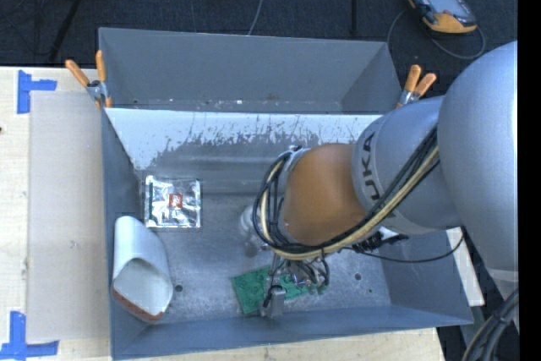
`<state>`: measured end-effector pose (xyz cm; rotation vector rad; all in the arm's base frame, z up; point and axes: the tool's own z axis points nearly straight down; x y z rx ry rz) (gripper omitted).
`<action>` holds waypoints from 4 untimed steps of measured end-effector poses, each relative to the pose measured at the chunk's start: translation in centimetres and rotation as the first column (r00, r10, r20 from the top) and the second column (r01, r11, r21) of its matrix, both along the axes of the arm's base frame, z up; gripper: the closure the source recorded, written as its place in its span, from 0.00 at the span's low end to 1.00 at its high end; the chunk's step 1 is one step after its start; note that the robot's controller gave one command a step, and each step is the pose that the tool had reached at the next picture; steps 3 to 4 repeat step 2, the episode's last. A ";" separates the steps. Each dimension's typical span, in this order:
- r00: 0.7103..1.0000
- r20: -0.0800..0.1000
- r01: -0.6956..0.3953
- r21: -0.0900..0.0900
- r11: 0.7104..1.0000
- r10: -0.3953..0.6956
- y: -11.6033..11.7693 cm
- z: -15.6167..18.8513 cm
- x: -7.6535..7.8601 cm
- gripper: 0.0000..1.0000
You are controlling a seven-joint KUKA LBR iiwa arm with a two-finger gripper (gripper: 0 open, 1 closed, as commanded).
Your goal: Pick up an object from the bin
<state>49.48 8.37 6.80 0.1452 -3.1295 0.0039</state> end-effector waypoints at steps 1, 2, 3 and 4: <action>1.000 0.010 0.001 0.005 1.000 -0.001 0.3 0.3 0.4 1.00; 1.000 0.015 -0.012 0.004 1.000 0.012 1.1 13.6 -0.8 1.00; 1.000 0.015 -0.012 0.004 1.000 0.012 1.1 13.6 -0.8 1.00; 1.000 0.015 -0.012 0.004 1.000 0.012 1.1 13.6 -0.8 1.00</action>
Offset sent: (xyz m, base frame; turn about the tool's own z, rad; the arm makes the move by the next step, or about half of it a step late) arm 0.0000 0.0000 0.0000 0.0000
